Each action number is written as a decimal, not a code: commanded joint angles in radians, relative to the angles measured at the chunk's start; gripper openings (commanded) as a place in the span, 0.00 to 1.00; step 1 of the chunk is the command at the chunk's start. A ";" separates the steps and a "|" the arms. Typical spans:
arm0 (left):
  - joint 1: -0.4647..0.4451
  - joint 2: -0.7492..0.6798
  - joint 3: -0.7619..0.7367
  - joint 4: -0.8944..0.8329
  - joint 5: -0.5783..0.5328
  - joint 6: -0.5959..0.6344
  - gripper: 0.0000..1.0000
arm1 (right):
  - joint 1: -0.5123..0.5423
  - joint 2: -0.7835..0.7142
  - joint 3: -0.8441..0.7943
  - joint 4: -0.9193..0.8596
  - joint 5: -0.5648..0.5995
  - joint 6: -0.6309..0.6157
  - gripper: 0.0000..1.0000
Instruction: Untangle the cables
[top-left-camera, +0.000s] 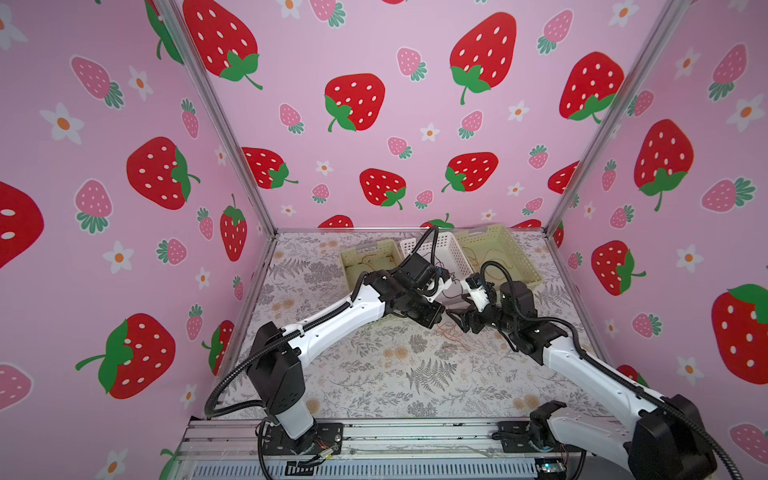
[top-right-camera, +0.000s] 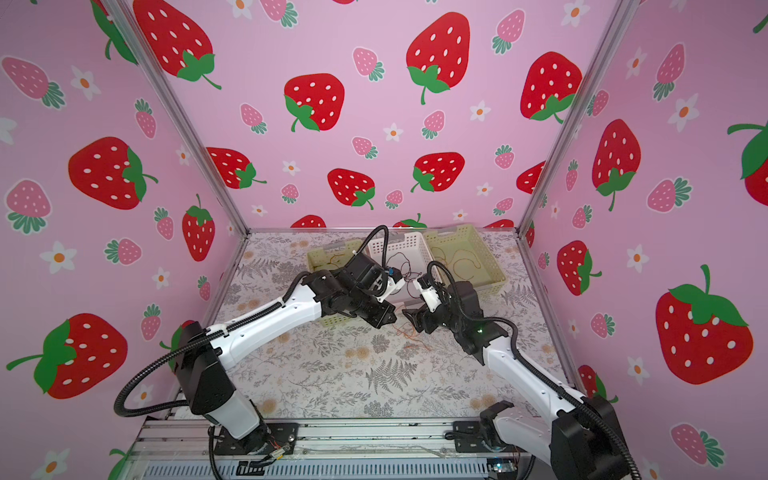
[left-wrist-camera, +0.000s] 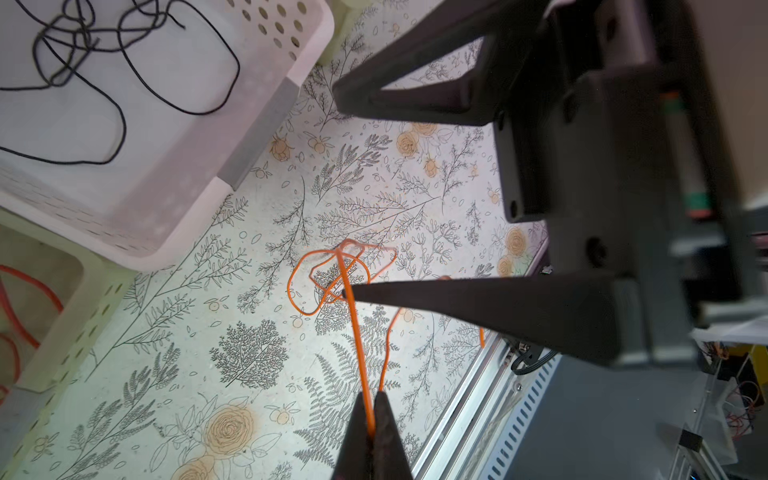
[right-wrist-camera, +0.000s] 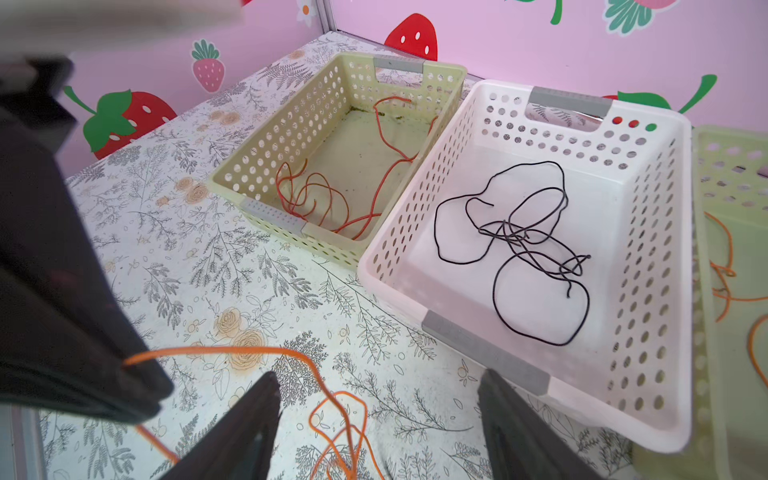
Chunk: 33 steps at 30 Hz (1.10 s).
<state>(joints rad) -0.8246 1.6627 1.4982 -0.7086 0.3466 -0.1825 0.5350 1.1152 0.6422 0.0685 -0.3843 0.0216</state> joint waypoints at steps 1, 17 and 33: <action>-0.002 -0.038 -0.008 -0.019 -0.001 0.077 0.00 | 0.006 0.020 -0.013 0.079 -0.036 -0.001 0.77; -0.008 -0.155 0.027 -0.022 0.021 0.206 0.00 | 0.004 0.115 -0.035 0.244 -0.060 0.112 0.53; 0.025 -0.293 0.068 -0.070 -0.012 0.259 0.00 | -0.101 0.156 -0.053 0.218 0.072 0.060 0.37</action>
<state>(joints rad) -0.8124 1.3949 1.5234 -0.7681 0.3431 0.0563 0.4446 1.2442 0.5697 0.2905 -0.3298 0.0998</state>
